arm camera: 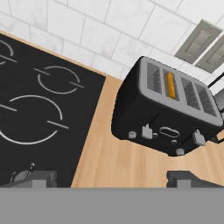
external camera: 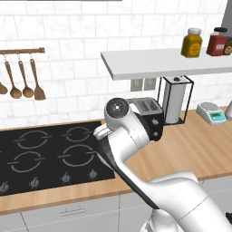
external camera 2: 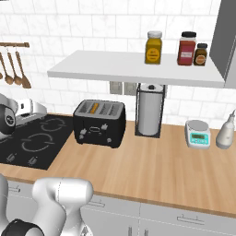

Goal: Start the toaster. Once the lever pops up, take the bread to the plate on the dining counter.

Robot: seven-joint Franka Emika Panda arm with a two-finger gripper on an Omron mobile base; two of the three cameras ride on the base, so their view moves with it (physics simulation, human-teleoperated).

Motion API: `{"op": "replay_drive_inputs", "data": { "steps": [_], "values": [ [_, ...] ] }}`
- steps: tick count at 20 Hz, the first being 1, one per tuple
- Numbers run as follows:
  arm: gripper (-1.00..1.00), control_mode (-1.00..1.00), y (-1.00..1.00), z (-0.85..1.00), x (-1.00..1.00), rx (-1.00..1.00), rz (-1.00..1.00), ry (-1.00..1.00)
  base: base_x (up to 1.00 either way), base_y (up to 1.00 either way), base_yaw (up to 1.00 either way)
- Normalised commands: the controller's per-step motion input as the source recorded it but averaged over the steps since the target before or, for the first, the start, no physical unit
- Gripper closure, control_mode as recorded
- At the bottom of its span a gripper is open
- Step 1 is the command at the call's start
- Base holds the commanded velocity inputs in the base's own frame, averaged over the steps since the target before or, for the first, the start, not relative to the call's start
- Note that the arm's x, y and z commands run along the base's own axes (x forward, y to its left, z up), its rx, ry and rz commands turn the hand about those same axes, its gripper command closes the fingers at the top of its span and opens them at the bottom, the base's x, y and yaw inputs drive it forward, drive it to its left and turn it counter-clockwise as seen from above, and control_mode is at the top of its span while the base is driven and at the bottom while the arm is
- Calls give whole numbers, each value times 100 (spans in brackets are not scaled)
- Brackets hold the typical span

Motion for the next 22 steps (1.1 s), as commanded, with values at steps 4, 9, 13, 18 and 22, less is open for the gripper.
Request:
{"op": "replay_drive_inputs", "data": {
  "steps": [4,9,13,18,22],
  "values": [
    [-100,-100,0,0,0,0,0,0,0,0,0],
    [-100,-100,0,0,0,0,0,0,0,0,0],
    [-100,-100,0,0,0,0,0,0,0,0,0],
    [-100,-100,0,0,0,0,0,0,0,0,0],
    [-100,-100,0,0,0,0,0,0,0,0,0]
  ]
}}
